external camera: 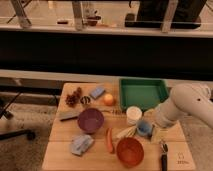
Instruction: Place eraser in plastic cup
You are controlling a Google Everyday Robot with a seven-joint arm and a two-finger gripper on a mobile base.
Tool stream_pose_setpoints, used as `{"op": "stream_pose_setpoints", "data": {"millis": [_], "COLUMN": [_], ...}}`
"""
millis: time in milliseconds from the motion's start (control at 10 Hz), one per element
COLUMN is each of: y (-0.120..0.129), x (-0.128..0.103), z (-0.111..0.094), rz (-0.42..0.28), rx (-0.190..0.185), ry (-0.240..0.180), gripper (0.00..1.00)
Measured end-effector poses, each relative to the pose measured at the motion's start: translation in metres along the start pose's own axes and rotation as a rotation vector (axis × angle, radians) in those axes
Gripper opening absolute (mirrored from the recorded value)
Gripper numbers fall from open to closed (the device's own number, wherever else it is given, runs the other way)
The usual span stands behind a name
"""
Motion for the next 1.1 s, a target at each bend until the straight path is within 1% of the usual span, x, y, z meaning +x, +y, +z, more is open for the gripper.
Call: {"op": "stream_pose_setpoints", "data": {"millis": [100, 400, 700, 900, 1100], "y": [0.004, 0.011, 0.019, 0.023, 0.025], "x": [-0.009, -0.035, -0.056, -0.071, -0.091], "z": [0.003, 0.006, 0.009, 0.012, 0.014], "rz": [-0.011, -0.046, -0.07, -0.097, -0.126], "rx": [-0.01, -0.025, -0.036, -0.031, -0.017], "ry": [-0.015, -0.042, -0.071, -0.102, -0.142], "gripper": [0.8, 0.8, 0.8, 0.8, 0.8]}}
